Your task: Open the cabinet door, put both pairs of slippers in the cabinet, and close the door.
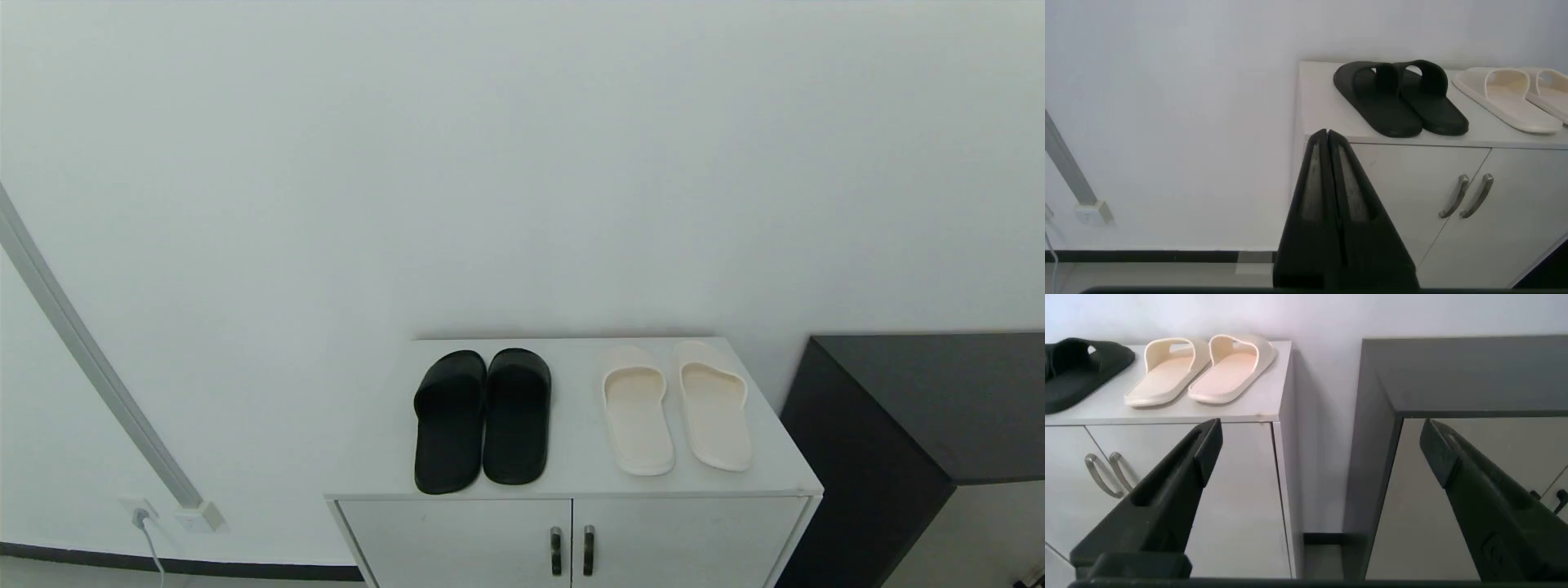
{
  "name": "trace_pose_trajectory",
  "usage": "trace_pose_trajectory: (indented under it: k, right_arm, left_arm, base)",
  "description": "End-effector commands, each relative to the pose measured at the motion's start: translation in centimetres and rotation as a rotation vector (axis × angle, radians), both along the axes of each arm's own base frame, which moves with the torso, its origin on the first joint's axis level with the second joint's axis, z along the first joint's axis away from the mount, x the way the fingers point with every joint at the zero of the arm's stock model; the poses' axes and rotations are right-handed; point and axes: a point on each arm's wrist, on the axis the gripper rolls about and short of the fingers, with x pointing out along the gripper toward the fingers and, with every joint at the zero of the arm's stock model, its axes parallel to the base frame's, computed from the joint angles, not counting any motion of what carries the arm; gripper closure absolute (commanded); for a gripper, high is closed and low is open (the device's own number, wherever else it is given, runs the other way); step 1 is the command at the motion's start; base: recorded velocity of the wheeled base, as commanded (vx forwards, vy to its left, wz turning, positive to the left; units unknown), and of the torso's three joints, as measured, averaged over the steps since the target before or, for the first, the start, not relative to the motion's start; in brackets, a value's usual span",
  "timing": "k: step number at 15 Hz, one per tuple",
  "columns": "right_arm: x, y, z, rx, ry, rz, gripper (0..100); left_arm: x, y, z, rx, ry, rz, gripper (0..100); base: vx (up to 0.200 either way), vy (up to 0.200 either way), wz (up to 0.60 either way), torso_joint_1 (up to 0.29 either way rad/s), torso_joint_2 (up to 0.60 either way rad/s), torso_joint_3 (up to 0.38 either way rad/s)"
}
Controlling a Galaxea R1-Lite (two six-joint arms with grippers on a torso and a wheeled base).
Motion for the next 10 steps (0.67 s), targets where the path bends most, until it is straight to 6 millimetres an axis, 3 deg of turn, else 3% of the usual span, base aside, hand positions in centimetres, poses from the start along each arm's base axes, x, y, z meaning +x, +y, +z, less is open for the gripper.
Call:
trace_pose_trajectory:
  k: [1,10]
  right_arm:
    - [0.01,0.01,0.0,0.0,0.002,0.006,0]
    - [0.18,0.06,0.19,-0.052,0.017,0.046,0]
  left_arm:
    - [0.01,0.0,0.0,-0.001,0.002,-0.001,100]
    - [0.01,0.0,0.0,0.0,0.002,0.001,100]
  base:
    - [0.0,0.0,0.0,0.0,0.0,0.0]
    - [0.0,0.0,0.0,0.0,0.0,0.0]
